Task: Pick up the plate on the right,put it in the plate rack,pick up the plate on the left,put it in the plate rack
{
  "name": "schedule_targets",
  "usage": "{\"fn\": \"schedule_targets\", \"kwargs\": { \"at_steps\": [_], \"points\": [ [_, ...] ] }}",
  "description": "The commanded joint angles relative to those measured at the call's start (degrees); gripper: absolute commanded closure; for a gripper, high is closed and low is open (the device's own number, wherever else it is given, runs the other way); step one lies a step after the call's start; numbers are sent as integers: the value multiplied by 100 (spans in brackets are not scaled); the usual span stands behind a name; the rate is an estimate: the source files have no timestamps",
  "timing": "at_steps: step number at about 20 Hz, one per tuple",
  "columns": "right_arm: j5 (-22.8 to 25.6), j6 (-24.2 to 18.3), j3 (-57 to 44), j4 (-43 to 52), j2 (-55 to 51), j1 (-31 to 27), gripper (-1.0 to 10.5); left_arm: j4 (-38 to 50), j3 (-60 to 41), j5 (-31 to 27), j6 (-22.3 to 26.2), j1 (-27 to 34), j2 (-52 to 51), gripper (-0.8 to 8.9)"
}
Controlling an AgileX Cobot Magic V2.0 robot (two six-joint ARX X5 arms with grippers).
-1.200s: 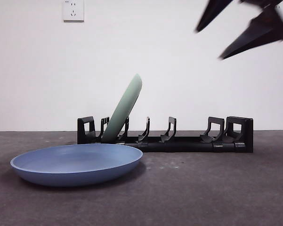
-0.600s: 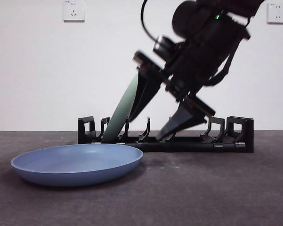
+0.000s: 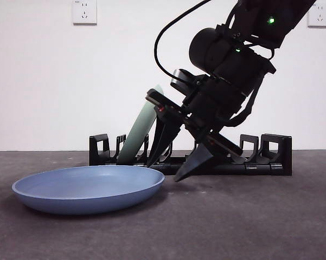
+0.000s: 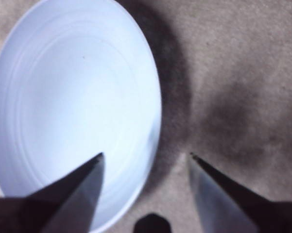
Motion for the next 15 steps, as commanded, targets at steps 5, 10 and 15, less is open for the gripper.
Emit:
{"fn": "schedule_targets", "kwargs": {
  "at_steps": [5, 10, 15],
  "points": [
    [144, 129, -33, 162, 358, 203, 678, 59, 42, 20, 90, -22, 68, 460],
    [234, 173, -33, 275, 382, 238, 961, 35, 42, 20, 138, -22, 68, 460],
    [238, 262, -24, 262, 339, 225, 959, -219, 42, 17, 706, -57, 114, 460]
  ]
}}
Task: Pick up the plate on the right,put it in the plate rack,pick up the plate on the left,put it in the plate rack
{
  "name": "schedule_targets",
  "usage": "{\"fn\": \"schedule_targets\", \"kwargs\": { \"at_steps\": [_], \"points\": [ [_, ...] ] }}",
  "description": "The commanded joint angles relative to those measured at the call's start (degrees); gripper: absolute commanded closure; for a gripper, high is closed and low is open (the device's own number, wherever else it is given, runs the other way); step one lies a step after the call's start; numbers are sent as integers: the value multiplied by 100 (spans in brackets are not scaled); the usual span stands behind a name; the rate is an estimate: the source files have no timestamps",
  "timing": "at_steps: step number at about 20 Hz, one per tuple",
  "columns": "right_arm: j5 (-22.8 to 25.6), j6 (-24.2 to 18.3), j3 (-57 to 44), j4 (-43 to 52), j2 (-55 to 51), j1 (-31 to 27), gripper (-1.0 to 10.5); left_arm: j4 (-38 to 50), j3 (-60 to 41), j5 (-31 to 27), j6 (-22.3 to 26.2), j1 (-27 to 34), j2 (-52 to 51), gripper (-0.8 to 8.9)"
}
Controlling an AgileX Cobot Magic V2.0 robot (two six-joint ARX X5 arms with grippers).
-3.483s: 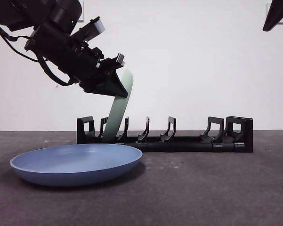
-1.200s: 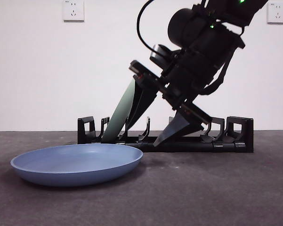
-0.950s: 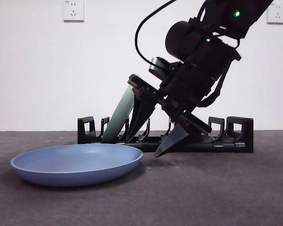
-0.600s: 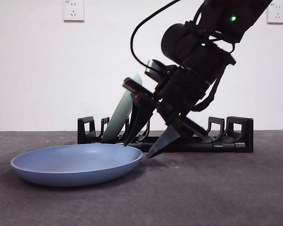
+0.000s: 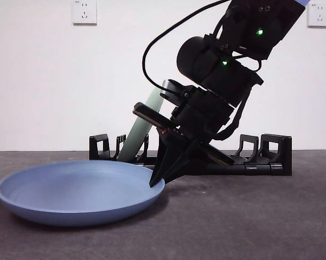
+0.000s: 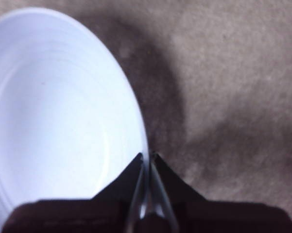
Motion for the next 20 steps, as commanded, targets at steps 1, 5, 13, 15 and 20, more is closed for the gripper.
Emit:
{"fn": "schedule_targets", "kwargs": {
  "at_steps": [1, 5, 13, 15, 20],
  "points": [
    [-76, 46, -24, -11, -9, -4, 959, -144, 42, 17, 444, -125, 55, 460],
    [-114, -105, 50, -483, -651, -52, 959, -173, 42, 17, 887, -669, 269, 460],
    [81, -1191, 1043, -3357, -2144, -1150, 959, 177, 42, -809, 2127, -2524, 1163, 459],
    [7, -1416, 1283, -3956, -2291, -1423, 959, 529, 42, -1794, 2553, -2988, 1495, 459],
    [-348, -1534, 1423, -4472, -2514, -1657, 959, 1355, 42, -3147, 3407, -3569, 2356, 459]
  ]
}}
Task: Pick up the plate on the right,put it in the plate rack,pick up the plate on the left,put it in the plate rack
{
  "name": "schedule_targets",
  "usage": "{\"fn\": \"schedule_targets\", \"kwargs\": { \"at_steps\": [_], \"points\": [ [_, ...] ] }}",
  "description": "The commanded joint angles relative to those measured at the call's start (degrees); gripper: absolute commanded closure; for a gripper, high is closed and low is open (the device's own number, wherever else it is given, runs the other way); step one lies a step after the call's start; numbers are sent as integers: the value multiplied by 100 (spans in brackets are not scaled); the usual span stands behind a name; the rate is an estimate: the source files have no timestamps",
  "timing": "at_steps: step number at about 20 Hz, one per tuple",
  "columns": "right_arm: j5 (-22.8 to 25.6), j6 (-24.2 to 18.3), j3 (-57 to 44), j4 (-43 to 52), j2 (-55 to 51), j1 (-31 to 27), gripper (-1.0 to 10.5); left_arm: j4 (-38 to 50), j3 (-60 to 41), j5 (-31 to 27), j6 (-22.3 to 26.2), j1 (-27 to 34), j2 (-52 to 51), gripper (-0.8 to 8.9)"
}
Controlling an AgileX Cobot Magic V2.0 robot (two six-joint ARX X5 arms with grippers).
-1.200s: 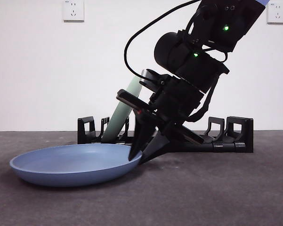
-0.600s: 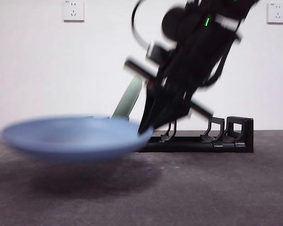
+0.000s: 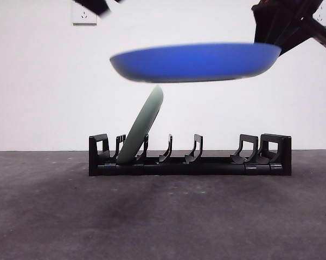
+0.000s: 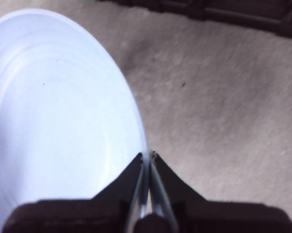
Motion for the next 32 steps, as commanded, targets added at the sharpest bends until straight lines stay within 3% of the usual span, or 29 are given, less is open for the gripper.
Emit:
{"fn": "schedule_targets", "kwargs": {
  "at_steps": [1, 7, 10, 12, 23, 26, 27, 30, 32],
  "points": [
    [-94, -81, 57, -22, -79, -7, 959, 243, 42, -330, 444, -136, 358, 460],
    [-350, -79, 57, -70, -85, -4, 959, 293, 42, -393, 476, -181, 719, 474],
    [-398, -76, 57, -87, -85, -4, 959, 356, 42, -391, 468, -181, 721, 734],
    [-398, -81, 57, -149, -85, -4, 959, 356, 42, -380, 428, -184, 721, 797],
    [-387, -92, 57, -118, -85, -7, 934, 188, 42, 50, 236, -225, 721, 822],
    [-393, -208, 157, -114, -120, -7, 664, 190, 42, 326, 50, -243, 721, 822],
    [-391, -232, 278, -122, -144, -7, 622, 195, 42, 415, -50, -243, 721, 822],
    [-269, -249, 710, -129, -417, -7, 625, 260, 42, 645, -352, -240, 721, 822],
    [155, -260, 984, -125, -782, -7, 628, 476, 42, 734, -645, -223, 721, 822]
  ]
}}
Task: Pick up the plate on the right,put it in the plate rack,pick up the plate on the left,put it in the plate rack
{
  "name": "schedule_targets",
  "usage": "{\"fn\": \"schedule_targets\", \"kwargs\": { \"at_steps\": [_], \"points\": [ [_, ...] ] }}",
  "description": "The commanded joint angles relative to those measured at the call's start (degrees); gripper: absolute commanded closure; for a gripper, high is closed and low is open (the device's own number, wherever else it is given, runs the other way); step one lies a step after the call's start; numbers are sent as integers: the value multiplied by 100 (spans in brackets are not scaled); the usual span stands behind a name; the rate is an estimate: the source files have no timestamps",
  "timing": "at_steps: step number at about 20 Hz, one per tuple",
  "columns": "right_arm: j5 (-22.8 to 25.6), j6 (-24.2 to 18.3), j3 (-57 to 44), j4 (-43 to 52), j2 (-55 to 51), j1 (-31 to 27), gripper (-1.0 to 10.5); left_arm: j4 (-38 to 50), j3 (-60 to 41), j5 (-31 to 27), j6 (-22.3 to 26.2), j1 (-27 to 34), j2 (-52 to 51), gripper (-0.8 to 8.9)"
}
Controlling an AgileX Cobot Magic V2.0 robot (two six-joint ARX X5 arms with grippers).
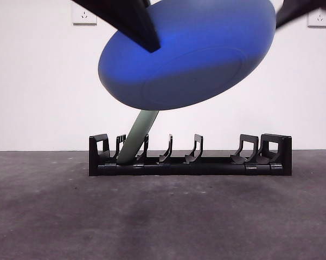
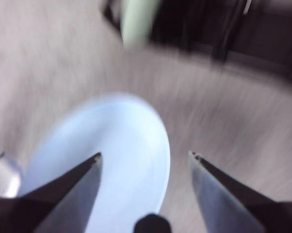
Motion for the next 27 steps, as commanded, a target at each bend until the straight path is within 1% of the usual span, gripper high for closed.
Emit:
{"fn": "schedule_targets", "kwargs": {
  "at_steps": [1, 3, 5, 9, 12, 14, 16, 18, 23, 27],
  "points": [
    [487, -87, 225, 24, -503, 17, 632, 442, 42, 74, -518, 46, 0, 822],
    [977, -87, 243, -2, -1049, 17, 632, 1043, 42, 404, -1008, 179, 2, 822],
    [1235, -85, 243, -94, -1521, 20, 632, 1808, 42, 758, -1624, 387, 26, 822],
    [1300, -85, 240, -597, -2308, 22, 634, 3639, 42, 1244, -3084, 909, 332, 822],
    [1300, -92, 238, -1139, -2677, 22, 634, 4771, 42, 1235, -3958, 1217, 804, 822],
    [1298, -87, 236, -1469, -2809, 22, 635, 5377, 46, 1217, -4426, 1390, 1147, 822],
    [1296, -114, 229, -1799, -2903, 22, 635, 5646, 151, 1147, -4717, 1543, 1478, 822],
    [1266, -155, 166, -1897, -3005, 22, 635, 5650, 426, 1001, -4815, 1676, 1847, 822],
    [1211, -201, 136, -1897, -3034, 22, 635, 5624, 1067, 859, -4833, 1928, 2592, 822],
    [1211, -249, 48, -1897, -3034, 22, 635, 5633, 1207, 761, -4865, 2092, 3053, 822]
  ]
}}
